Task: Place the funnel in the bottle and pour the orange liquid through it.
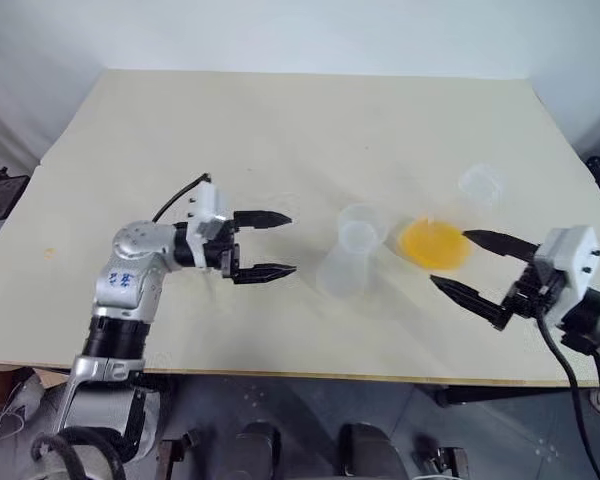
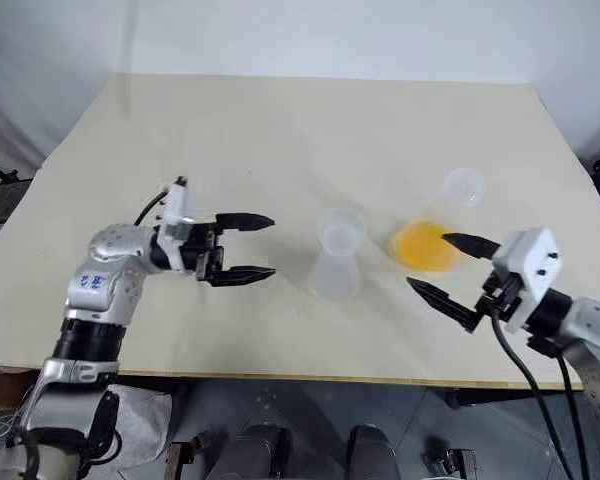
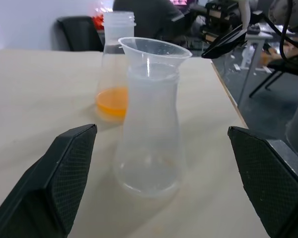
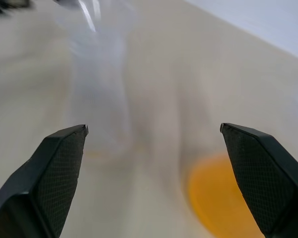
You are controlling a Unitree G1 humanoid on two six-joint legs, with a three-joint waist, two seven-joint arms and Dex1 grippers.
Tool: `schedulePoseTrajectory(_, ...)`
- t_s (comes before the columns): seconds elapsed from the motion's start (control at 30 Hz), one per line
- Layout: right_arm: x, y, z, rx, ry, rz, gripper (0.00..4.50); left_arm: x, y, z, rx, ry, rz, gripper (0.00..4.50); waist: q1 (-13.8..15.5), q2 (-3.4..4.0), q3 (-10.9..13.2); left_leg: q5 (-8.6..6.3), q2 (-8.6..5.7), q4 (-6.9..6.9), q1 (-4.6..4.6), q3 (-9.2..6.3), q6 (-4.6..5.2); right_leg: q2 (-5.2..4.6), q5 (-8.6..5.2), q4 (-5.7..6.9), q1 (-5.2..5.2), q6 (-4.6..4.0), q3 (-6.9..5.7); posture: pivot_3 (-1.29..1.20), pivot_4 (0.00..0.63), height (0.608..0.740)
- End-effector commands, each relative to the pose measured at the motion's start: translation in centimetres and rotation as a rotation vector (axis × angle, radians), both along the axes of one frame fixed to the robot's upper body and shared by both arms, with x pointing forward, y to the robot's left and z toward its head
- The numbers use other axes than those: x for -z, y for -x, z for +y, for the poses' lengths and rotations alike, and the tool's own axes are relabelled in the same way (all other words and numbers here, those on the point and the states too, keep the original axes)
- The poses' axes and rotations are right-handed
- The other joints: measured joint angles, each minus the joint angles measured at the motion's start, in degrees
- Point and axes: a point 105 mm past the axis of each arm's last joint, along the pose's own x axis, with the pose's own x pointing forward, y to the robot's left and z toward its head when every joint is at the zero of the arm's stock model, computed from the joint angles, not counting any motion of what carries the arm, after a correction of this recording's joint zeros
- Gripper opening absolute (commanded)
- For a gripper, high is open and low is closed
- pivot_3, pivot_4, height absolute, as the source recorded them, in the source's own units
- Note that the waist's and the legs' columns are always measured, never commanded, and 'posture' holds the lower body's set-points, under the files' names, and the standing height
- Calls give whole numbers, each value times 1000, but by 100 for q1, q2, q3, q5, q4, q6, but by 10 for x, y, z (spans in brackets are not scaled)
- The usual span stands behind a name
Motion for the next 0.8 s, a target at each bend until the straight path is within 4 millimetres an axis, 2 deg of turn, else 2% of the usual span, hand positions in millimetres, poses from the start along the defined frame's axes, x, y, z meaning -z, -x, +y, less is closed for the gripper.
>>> schedulePoseTrajectory(0.03, -15, 13, -20, 143, 11, -67, 4500, -15, 13, 15, 8, 66, -73, 4492, -1, 0, 0, 0, 1, -1, 0, 0, 0, 1, 0, -1, 0, 0, 0, 0, 150, 740)
schedulePoseTrajectory(0.2, -14, 24, -41, 290, -41, -40, 4500, -16, 17, 21, 5, 79, -55, 4492, 2, 2, -1, 0, 1, 3, 0, 2, 0, 0, 0, 0, 1, 0, 4, 0, 150, 740)
schedulePoseTrajectory(0.3, -12, 36, -42, 313, -52, -38, 4500, -18, 19, 23, 15, 92, -49, 4492, -1, 3, -2, 0, 0, 0, 0, 1, 1, 0, 0, 1, 2, 0, 4, 0, 150, 740)
schedulePoseTrajectory(0.43, -10, 37, -41, 330, -64, -42, 4500, -21, 20, 24, 19, 95, -49, 4492, -19, 7, -4, -1, 1, 1, 2, 3, 2, 1, 0, 1, 3, 0, 6, 0, 150, 740)
schedulePoseTrajectory(0.53, -13, 27, -40, 329, -95, -55, 4500, -23, 20, 24, 30, 97, -44, 4492, -40, 9, -6, -1, 3, -1, 7, 9, 2, 4, 0, 2, 3, 0, 11, 0, 150, 740)
schedulePoseTrajectory(0.67, -11, -6, -36, 314, -145, -62, 4500, -26, 23, 20, 75, 99, -35, 4492, -119, 10, -6, -1, 6, 1, 11, 11, 1, 6, 0, 3, 5, 0, 14, 0, 150, 740)
schedulePoseTrajectory(0.8, -9, -24, -35, 298, -169, -65, 4500, -27, 25, 21, 92, 90, -31, 4492, -124, 11, -6, -1, 3, -8, 11, 4, 1, 3, 0, 6, 3, 0, 10, 0, 150, 740)
